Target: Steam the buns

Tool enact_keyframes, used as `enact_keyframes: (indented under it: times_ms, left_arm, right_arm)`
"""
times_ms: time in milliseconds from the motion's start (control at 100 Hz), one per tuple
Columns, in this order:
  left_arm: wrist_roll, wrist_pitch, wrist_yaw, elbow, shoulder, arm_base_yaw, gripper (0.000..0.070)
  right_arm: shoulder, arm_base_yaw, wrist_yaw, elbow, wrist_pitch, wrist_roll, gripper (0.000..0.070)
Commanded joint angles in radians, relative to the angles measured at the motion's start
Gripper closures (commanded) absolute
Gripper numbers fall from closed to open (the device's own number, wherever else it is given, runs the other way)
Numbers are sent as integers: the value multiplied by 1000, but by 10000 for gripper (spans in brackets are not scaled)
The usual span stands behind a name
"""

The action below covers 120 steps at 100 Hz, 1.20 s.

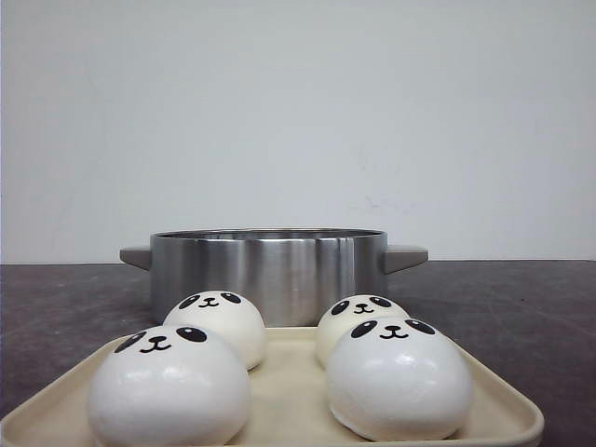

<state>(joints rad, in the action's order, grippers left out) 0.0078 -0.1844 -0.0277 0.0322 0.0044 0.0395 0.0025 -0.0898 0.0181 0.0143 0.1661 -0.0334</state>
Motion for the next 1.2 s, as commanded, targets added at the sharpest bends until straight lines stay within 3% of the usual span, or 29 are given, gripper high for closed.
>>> enact_keyframes:
  times_ms: [0, 930, 1040, 1190]
  left_arm:
    - [-3, -3, 0, -18, -1, 0, 700]
    - [-3, -3, 0, -18, -1, 0, 700]
    - [-3, -3, 0, -18, -1, 0, 700]
    - [-3, -3, 0, -18, -1, 0, 700]
  right_arm:
    - [1, 1, 1, -3, -8, -1, 693]
    - [1, 1, 1, -3, -8, -1, 693]
    - [1, 1, 27, -3, -8, 78, 693]
    - [1, 1, 34, -3, -8, 78, 693]
